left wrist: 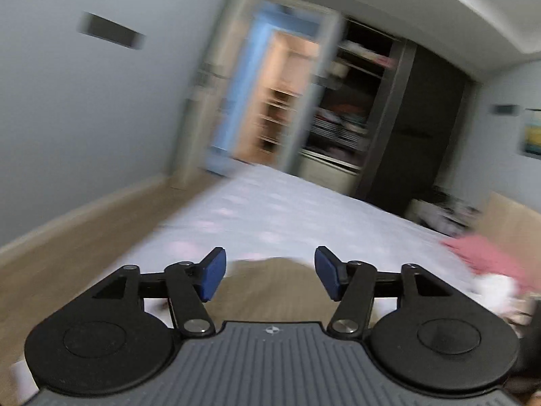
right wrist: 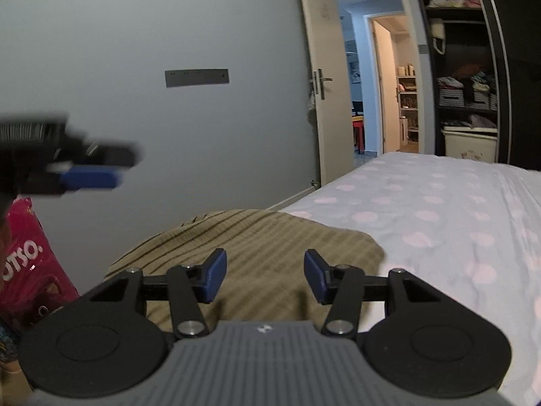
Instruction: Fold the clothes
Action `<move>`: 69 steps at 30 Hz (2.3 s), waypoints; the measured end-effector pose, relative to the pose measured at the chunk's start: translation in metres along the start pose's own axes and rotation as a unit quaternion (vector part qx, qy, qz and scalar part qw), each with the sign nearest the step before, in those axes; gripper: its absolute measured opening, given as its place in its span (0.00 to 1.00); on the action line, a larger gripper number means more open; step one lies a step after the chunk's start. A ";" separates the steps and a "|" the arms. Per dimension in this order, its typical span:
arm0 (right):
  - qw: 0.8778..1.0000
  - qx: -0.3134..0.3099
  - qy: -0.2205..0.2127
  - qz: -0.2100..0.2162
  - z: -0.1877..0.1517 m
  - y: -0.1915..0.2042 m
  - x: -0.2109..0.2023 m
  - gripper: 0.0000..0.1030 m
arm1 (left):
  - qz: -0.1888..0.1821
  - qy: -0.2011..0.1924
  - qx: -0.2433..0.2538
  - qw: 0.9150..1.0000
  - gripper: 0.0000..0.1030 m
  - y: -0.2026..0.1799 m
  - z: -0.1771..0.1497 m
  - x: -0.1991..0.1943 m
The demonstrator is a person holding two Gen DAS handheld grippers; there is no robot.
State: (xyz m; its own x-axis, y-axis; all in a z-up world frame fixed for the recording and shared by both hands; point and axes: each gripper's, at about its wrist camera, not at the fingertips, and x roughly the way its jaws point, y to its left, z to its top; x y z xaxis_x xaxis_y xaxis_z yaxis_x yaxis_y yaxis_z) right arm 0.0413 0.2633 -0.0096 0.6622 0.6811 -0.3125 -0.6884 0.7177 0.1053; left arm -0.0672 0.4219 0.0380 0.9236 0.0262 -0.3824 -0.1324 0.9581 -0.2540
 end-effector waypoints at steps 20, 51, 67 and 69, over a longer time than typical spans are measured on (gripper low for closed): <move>0.991 0.063 0.009 -0.114 -0.041 -0.060 0.009 0.61 | 0.095 0.064 -0.040 0.993 0.56 0.050 -0.034 0.081; 0.984 0.087 0.115 -0.108 -0.007 0.006 -0.159 1.00 | 0.209 0.153 -0.023 0.966 0.78 -0.103 -0.074 -0.059; 0.985 0.086 0.107 -0.104 -0.005 0.010 -0.164 1.00 | 0.208 0.157 -0.019 0.965 0.78 -0.120 -0.076 -0.064; 0.985 0.086 0.108 -0.105 -0.005 0.011 -0.163 1.00 | 0.208 0.156 -0.017 0.965 0.78 -0.121 -0.076 -0.064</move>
State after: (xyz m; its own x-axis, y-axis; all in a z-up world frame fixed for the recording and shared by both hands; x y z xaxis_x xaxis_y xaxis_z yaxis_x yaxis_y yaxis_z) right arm -0.0755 0.1590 0.0379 0.6930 0.4819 -0.5362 -0.4703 0.8659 0.1704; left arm -0.1381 0.2827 0.0256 0.6357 0.3154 -0.7046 -0.4852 0.8731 -0.0470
